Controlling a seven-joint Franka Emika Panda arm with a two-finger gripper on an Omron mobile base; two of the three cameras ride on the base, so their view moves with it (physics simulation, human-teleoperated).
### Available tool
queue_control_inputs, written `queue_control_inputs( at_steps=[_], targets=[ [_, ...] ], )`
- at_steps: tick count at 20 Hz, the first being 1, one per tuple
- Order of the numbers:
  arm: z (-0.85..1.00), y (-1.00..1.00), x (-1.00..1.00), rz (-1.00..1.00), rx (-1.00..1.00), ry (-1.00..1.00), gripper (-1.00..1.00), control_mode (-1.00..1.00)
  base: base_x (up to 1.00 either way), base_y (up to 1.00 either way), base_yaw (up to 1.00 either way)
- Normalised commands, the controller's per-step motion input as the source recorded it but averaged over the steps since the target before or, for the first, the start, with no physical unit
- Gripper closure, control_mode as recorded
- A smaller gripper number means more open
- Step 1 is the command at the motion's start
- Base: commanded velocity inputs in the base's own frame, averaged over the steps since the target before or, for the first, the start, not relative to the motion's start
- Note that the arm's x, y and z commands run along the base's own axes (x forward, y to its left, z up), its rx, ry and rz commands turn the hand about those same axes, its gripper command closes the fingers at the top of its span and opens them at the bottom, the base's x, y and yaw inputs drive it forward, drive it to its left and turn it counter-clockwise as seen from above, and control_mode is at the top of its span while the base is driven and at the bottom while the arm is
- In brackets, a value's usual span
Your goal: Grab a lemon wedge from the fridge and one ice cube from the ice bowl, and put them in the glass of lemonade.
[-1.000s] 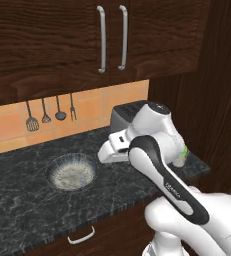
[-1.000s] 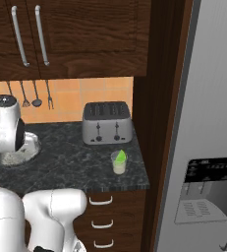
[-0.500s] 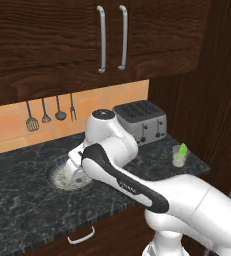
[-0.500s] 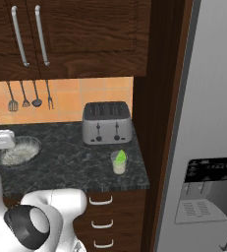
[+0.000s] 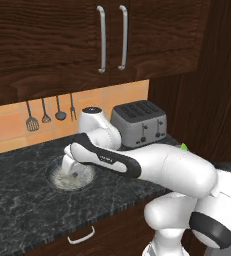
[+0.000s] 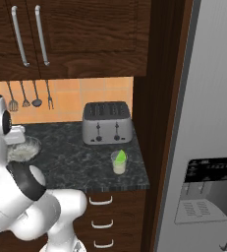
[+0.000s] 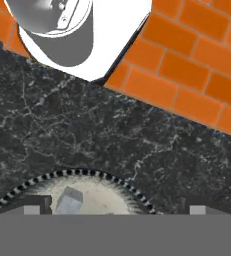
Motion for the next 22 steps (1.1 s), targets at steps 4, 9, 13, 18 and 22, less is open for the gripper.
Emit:
queue_control_inputs(
  at_steps=[4, 9, 13, 18, 22],
  targets=[
    [-0.47, 0.28, 0.37, 0.05, 0.0, 0.0, -1.0, -1.0, 0.0, 0.0, 0.0],
    [-0.41, 0.35, 0.34, 0.05, -0.04, 0.0, -1.0, -1.0, 0.0, 0.0, 0.0],
    [-0.19, 0.31, 0.26, 0.02, -0.09, 0.02, -1.0, -1.0, 0.0, 0.0, 0.0],
    [-0.22, 0.21, 0.2, 0.01, -0.09, 0.07, -1.0, -1.0, 0.0, 0.0, 0.0],
    [-0.35, 0.02, 0.29, 0.0, -0.05, 0.09, -1.0, -1.0, 0.0, 0.0, 0.0]
  ],
)
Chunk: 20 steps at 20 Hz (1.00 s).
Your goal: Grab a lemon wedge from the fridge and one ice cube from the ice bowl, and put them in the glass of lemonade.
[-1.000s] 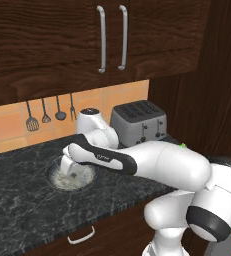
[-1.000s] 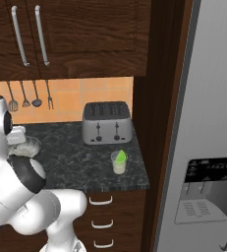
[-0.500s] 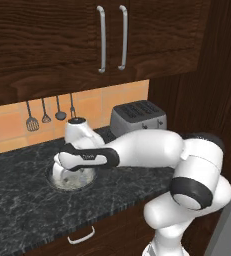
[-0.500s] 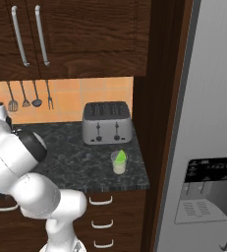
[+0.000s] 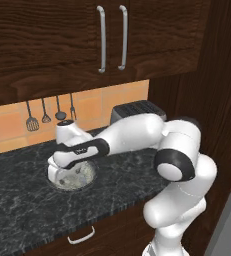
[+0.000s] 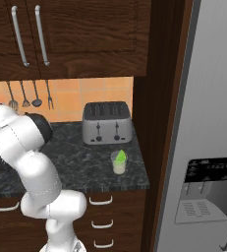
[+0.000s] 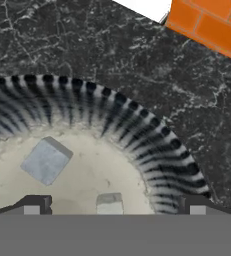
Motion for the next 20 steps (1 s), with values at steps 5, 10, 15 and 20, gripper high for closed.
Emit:
queue_control_inputs(
  at_steps=[5, 10, 15, 20],
  targets=[
    [-0.31, 0.02, 0.32, 0.01, -0.01, 0.03, -1.0, -1.0, 0.0, 0.0, 0.0],
    [-0.32, 0.29, 0.12, 0.0, -0.05, 0.0, -1.0, -1.0, 0.0, 0.0, 0.0],
    [-0.25, 0.12, 0.1, 0.0, -0.02, 0.0, -1.0, -1.0, 0.0, 0.0, 0.0],
    [-0.19, 0.0, 0.03, 0.0, 0.0, 0.0, -1.0, -1.0, 0.0, 0.0, 0.0]
  ],
)
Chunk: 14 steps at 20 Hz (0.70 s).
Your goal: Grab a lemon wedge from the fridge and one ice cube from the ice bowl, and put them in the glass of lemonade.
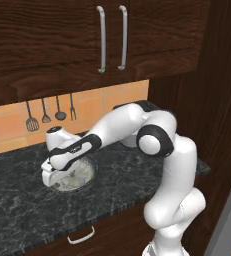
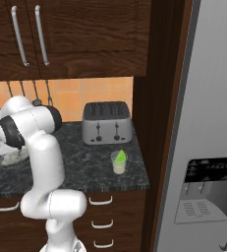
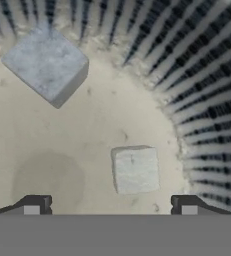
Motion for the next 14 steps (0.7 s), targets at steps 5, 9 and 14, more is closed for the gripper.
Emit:
queue_control_inputs(
  at_steps=[5, 9, 14],
  targets=[
    [-0.27, -0.02, 0.0, 0.0, 0.0, 0.0, -1.0, -1.0, 0.0, 0.0, 0.0],
    [-0.32, -0.09, -0.01, 0.0, 0.0, 0.0, -1.0, -1.0, 0.0, 0.0, 0.0],
    [-0.3, -0.3, -0.07, 0.0, 0.01, 0.0, -1.0, -1.0, 0.0, 0.0, 0.0]
  ],
)
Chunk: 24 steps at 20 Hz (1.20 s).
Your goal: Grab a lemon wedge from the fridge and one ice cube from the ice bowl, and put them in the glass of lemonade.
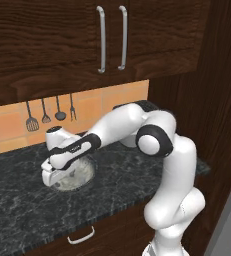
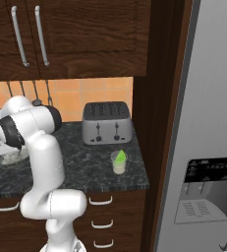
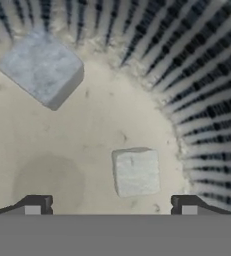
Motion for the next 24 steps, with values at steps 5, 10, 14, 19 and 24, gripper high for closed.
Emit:
queue_control_inputs(
  at_steps=[5, 10, 14, 19, 24],
  targets=[
    [-0.14, -0.39, -0.31, 0.0, 0.05, -0.04, -1.0, -1.0, 0.0, 0.0, 0.0],
    [-0.01, -0.4, -0.39, 0.0, 0.07, -0.08, -1.0, -1.0, 0.0, 0.0, 0.0],
    [-0.05, -0.35, -0.15, 0.0, 0.06, -0.06, -1.0, -1.0, 0.0, 0.0, 0.0],
    [-0.01, -0.14, 0.01, 0.0, 0.1, -0.07, -1.0, -1.0, 0.0, 0.0, 0.0],
    [0.0, 0.08, 0.03, 0.01, 0.05, -0.01, -1.0, -1.0, 0.0, 0.0, 0.0]
  ],
)
